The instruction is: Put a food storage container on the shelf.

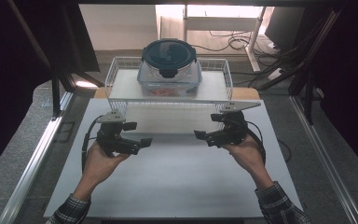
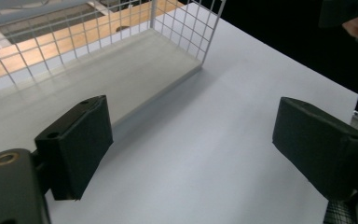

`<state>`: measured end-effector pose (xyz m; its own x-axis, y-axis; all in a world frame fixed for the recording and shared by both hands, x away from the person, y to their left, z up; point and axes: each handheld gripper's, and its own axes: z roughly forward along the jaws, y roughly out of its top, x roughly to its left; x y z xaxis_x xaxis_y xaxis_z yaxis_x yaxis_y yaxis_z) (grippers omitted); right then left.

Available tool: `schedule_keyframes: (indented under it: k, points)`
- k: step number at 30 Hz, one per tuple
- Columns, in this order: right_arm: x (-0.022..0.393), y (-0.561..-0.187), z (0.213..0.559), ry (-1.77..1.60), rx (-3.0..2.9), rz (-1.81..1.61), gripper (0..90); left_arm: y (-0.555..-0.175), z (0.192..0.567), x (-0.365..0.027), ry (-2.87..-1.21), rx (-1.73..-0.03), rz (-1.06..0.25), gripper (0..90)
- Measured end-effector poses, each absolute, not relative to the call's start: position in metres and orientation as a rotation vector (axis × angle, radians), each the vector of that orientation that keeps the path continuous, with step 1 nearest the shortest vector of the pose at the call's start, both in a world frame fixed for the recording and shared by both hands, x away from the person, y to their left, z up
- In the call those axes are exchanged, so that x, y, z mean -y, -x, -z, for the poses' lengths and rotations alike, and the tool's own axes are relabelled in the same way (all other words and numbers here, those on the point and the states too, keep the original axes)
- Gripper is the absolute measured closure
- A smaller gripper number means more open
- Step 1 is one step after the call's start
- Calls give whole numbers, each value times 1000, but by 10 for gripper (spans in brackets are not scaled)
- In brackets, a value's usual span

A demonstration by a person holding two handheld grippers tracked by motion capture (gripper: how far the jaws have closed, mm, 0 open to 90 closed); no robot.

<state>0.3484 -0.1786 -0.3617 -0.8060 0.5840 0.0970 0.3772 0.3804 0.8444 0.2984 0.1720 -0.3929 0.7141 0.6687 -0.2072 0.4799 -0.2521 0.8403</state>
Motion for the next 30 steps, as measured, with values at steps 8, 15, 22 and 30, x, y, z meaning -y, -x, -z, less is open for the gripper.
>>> schedule_keyframes:
  k: [8, 15, 22, 30]
  points:
    - [182, -332, 383, -844, -2430, -1364, 32, -282, 414, -171, -1913, -885, -211, 97]
    - [187, -318, 402, -837, -2425, -1343, 28, -267, 432, -171, -1919, -872, -227, 84]
    - [191, -307, 422, -869, -2420, -1322, 15, -255, 454, -180, -1927, -886, -209, 68]
    - [194, -294, 448, -899, -2436, -1273, 7, -241, 476, -187, -1954, -902, -221, 26]
